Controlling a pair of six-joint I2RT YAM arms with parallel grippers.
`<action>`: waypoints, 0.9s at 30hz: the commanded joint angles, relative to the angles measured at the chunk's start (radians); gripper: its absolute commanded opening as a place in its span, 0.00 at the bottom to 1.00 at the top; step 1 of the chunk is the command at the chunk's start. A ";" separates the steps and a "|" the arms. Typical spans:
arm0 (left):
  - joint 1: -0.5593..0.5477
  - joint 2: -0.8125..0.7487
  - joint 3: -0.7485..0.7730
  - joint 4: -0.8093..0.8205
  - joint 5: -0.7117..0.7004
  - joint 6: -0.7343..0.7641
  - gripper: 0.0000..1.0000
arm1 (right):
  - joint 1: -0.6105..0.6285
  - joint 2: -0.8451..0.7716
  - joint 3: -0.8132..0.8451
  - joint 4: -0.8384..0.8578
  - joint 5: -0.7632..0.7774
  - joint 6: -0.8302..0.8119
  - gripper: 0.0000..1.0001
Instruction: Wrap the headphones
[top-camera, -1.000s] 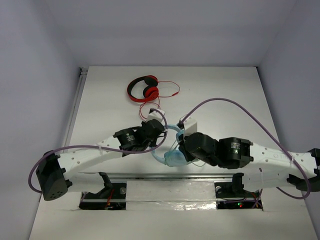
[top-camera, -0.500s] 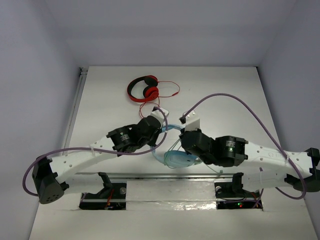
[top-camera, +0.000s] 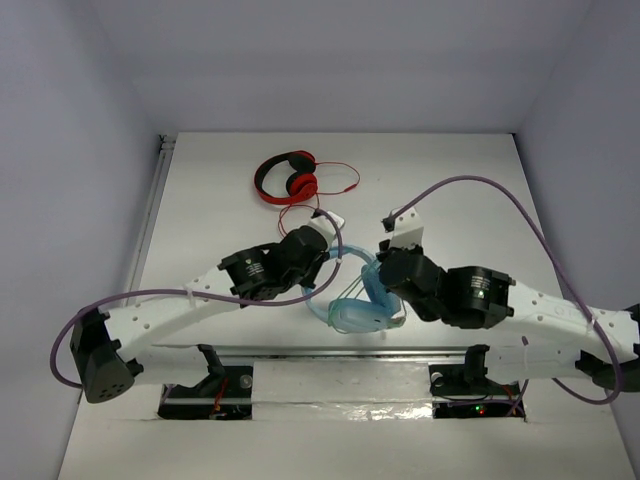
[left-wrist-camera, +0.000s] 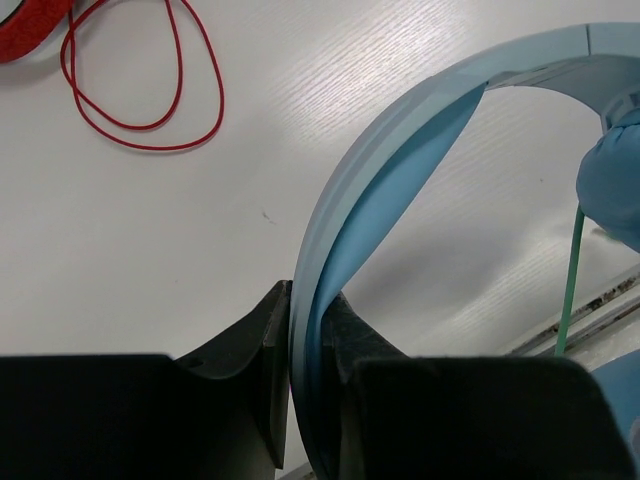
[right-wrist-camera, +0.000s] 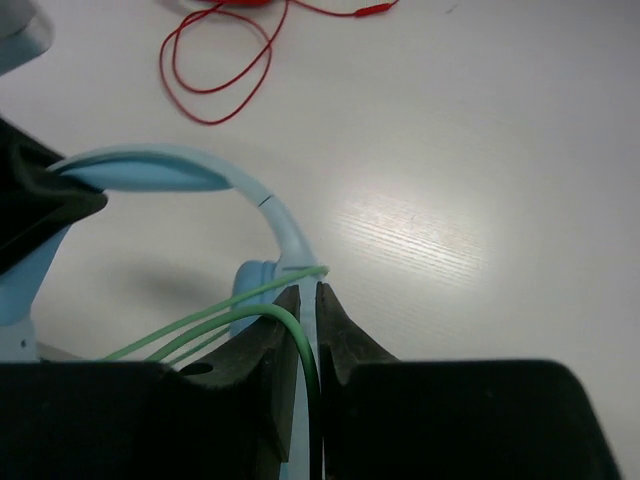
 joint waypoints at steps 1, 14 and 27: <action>-0.008 -0.045 0.040 -0.076 0.084 0.082 0.00 | -0.077 -0.060 0.040 0.042 0.189 -0.028 0.17; 0.053 -0.171 0.080 -0.009 0.310 0.061 0.00 | -0.347 -0.122 -0.155 0.351 -0.080 -0.097 0.21; 0.222 -0.283 0.110 0.093 0.462 0.019 0.00 | -0.370 -0.216 -0.446 0.635 -0.392 0.024 0.19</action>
